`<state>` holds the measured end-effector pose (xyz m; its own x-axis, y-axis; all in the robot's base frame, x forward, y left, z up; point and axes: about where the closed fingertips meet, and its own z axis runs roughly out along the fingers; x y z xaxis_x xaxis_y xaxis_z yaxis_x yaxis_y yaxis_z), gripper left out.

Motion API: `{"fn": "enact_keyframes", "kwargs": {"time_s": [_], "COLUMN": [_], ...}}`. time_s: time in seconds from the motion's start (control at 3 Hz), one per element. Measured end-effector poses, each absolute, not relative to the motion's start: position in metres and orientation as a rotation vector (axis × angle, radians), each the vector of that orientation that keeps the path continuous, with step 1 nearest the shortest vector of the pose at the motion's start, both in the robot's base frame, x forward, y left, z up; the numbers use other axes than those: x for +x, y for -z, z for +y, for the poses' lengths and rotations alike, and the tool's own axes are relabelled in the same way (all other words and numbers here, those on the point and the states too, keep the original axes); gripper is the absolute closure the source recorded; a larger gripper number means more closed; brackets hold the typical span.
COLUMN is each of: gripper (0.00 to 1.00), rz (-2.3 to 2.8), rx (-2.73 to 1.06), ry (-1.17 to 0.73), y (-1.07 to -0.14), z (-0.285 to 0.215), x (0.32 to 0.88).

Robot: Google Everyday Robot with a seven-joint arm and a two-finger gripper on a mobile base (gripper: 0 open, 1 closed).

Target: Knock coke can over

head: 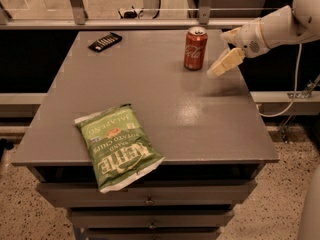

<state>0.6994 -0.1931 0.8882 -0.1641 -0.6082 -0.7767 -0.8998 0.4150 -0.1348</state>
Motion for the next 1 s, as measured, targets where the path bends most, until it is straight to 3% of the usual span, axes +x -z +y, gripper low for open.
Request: {"fn": "enact_keyframes", "kwargs": {"time_s": [1.0], "gripper": [0.00], "rz": [1.650], "rx": [-1.242], "ry": [-0.891], "y": [-0.892], "z": [-0.120], "x": [0.688]}}
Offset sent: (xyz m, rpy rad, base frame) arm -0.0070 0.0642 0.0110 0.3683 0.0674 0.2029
